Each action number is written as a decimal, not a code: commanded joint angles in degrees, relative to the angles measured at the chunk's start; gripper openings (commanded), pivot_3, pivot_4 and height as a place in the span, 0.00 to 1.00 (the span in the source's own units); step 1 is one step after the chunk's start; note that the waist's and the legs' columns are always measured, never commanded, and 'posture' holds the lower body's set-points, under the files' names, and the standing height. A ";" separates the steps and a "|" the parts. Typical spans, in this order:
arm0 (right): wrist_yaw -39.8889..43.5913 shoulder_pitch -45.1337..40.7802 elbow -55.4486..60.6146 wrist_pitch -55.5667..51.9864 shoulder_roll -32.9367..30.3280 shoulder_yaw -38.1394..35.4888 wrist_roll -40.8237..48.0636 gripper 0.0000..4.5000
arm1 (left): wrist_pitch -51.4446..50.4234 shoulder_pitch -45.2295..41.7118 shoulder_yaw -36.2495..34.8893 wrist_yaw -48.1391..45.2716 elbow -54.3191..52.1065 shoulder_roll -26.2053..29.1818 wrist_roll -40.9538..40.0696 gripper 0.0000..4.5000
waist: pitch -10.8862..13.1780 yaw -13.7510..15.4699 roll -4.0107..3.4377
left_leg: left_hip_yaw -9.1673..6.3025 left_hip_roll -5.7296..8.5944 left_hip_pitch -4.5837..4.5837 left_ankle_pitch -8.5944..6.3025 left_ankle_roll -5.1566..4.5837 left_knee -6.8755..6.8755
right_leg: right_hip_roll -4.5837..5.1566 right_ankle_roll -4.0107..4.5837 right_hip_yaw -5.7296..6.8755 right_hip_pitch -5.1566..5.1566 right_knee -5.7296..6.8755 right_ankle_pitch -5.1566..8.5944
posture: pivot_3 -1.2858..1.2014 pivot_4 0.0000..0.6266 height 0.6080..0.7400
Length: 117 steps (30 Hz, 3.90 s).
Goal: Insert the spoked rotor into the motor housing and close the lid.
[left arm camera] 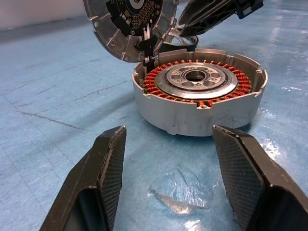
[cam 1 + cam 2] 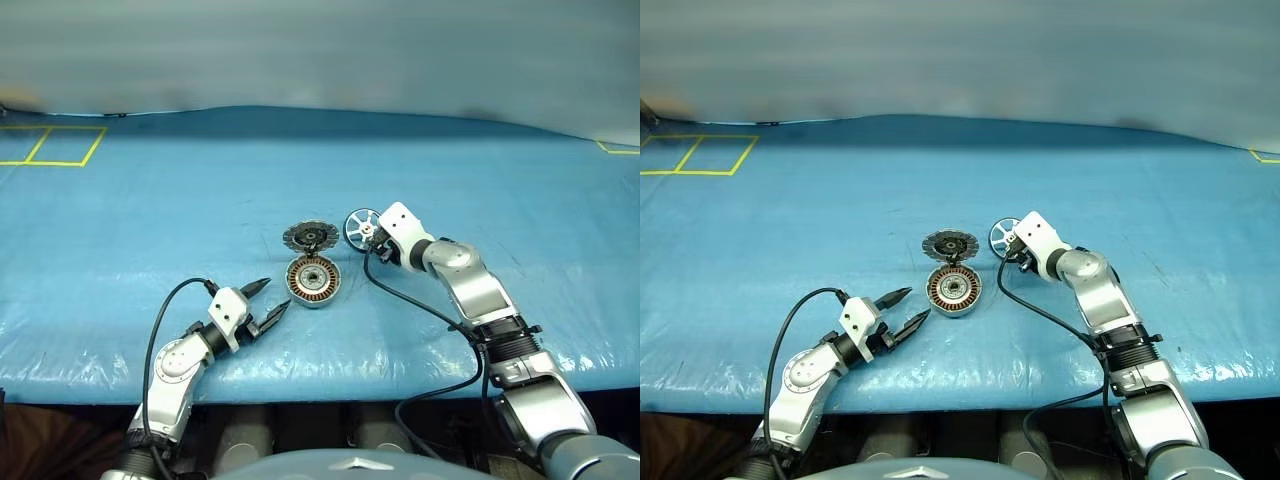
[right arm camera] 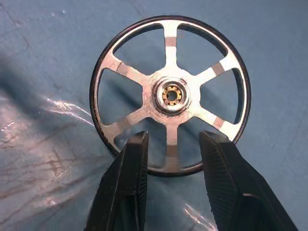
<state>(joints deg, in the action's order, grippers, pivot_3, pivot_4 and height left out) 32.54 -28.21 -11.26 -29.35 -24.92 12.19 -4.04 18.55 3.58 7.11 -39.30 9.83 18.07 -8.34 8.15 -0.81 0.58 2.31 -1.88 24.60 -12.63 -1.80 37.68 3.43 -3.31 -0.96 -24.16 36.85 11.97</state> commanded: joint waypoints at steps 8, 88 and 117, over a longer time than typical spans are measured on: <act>-0.17 0.73 -1.83 -0.98 0.94 -0.55 0.23 0.19 | 1.51 -0.43 -0.29 0.15 0.43 0.03 0.50 0.67 | 0.00 -0.04 0.00 | -0.14 -0.04 -0.11 0.00 0.00 0.01 | -0.01 0.00 0.02 0.11 0.00 0.00 | 0.52 0.24 1.00; 14.62 3.26 32.87 -0.81 -10.04 19.73 -14.96 0.27 | 1.24 0.70 -0.33 -0.77 -0.38 0.03 0.34 0.67 | 0.05 0.20 -0.03 | -0.30 -0.13 0.07 -0.02 0.04 0.04 | 0.05 0.05 0.17 -0.28 -0.05 0.05 | 0.52 0.24 1.00; 13.35 6.35 34.21 -4.36 1.39 10.49 2.22 0.39 | -0.44 1.02 0.14 -0.12 -2.79 0.13 0.57 0.67 | 0.04 0.16 -0.02 | -0.34 -0.21 0.06 -0.03 0.04 0.09 | 0.06 0.05 0.18 -0.27 -0.02 0.04 | 0.52 0.24 1.00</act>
<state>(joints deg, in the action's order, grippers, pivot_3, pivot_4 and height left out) 47.38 -21.64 23.22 -33.24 -24.34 24.21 -2.84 18.64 4.22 6.82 -39.62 9.16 18.18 -7.85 8.20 -0.65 0.57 1.98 -2.08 24.66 -12.66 -1.76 37.77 3.49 -3.26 -0.78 -24.43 36.84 12.01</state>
